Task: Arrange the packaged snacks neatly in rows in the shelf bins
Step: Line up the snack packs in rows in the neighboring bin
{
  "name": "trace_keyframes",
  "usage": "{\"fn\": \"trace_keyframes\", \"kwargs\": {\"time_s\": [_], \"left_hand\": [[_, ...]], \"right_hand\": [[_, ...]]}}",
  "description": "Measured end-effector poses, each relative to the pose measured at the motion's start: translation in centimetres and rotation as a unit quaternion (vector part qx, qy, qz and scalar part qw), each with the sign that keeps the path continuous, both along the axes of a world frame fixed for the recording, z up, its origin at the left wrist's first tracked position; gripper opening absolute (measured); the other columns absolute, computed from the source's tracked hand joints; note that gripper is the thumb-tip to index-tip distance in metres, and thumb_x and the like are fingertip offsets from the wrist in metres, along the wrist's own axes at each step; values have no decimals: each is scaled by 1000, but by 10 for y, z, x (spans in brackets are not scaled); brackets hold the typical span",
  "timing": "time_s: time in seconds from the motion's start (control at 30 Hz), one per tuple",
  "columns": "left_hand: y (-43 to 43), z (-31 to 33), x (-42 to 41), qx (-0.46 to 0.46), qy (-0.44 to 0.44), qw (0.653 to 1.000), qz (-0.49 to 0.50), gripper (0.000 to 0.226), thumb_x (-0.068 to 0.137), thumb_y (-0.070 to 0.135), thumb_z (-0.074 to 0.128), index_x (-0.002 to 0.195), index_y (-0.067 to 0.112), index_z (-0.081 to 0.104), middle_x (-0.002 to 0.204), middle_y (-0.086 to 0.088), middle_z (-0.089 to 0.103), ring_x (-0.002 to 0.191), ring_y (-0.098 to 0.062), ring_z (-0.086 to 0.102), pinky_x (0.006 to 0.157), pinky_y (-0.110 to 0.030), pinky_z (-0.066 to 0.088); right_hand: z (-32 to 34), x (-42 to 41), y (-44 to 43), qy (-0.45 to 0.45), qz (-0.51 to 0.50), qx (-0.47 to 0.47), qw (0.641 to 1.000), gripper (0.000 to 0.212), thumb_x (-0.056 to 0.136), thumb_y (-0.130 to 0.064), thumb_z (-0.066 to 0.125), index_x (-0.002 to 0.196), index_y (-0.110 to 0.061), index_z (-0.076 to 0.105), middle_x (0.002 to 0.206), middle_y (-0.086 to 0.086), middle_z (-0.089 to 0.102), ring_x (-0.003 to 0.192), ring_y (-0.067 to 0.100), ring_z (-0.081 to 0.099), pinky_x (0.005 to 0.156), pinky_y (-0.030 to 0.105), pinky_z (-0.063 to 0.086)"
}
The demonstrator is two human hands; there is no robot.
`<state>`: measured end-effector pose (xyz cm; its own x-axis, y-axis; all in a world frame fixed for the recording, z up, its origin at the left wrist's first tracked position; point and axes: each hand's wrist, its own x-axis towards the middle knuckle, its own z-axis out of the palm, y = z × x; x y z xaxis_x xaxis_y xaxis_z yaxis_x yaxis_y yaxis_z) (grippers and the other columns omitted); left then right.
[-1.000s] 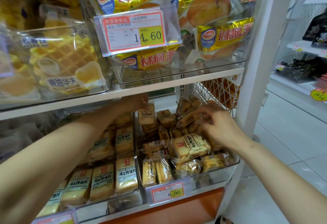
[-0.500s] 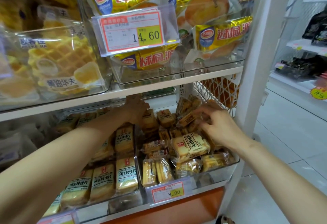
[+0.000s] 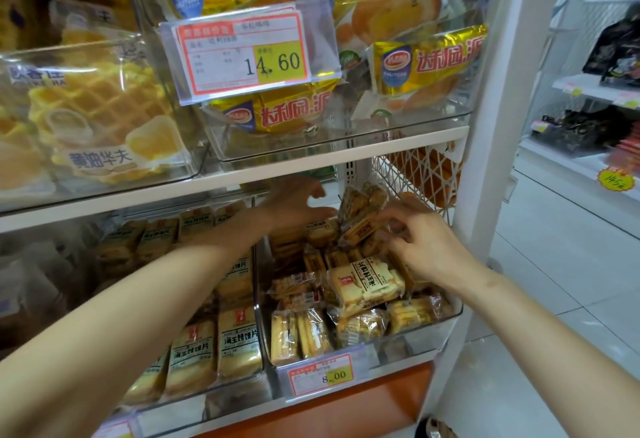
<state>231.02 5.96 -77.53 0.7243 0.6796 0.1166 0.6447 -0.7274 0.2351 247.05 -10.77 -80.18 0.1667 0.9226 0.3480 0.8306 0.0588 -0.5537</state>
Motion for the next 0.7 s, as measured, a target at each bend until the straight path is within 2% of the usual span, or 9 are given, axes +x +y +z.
{"fn": "trace_keyframes", "kwargs": {"time_s": [0.03,0.13,0.2,0.3,0.37,0.47,0.53,0.6,0.7], "left_hand": [[-8,-4,12,-13,5,1000,-16,53,80,52,63,119,17,54,121,-2,57,113,-21,50,95,-34,40],[-28,-23,41,16,127,991,-26,63,80,55,61,128,20,43,122,-5,54,116,-26,44,97,-41,35],[-30,-34,49,51,119,991,-20,53,82,52,59,121,19,45,113,-8,56,112,-28,47,96,-43,34],[-26,-31,44,48,55,997,27,36,85,52,55,96,18,54,92,-2,60,96,-23,57,88,-38,38],[-25,-19,33,25,-6,997,67,38,83,52,57,95,17,60,92,-1,63,90,-20,58,80,-33,41],[-28,7,9,-47,-132,986,94,24,87,35,58,99,15,63,92,3,63,85,-14,59,75,-27,47],[-37,21,-6,-149,-204,964,89,16,92,27,52,95,16,64,84,6,60,79,-10,56,74,-25,47],[-53,29,-17,-248,-277,925,80,14,93,24,52,83,20,61,79,4,61,77,-13,58,77,-30,51],[-76,31,-31,-291,-347,886,96,14,93,28,54,79,27,59,76,5,63,69,-9,60,65,-24,53]], "right_hand": [[0,0,0,0,-2,-2,1000,21,87,-18,61,108,-24,63,113,-2,52,91,18,61,79,29,51],[0,-1,-1,-9,-9,-18,1000,25,88,-16,59,113,-23,62,118,-1,51,89,17,61,78,26,48],[-1,-3,-2,-13,-5,-37,999,28,89,-18,58,116,-23,60,123,0,51,96,19,61,85,31,50],[-1,-3,-3,-26,4,-69,997,32,89,-17,57,121,-22,57,130,1,50,105,21,58,90,31,48],[-2,-2,-1,-28,0,-70,997,35,90,-17,57,124,-23,55,129,3,53,104,22,58,88,30,48],[-2,-6,2,5,-20,-48,999,54,87,-19,60,136,-29,40,131,6,51,108,22,56,89,29,47],[3,-12,4,49,-6,-6,999,76,81,-20,69,143,-31,27,141,2,40,122,19,45,98,26,38],[10,-23,6,68,27,17,997,95,73,-23,77,146,-31,18,142,-6,32,126,10,36,101,22,30],[15,-36,11,23,61,36,997,82,70,-23,79,139,-24,34,135,-2,37,121,17,45,100,27,39]]}}
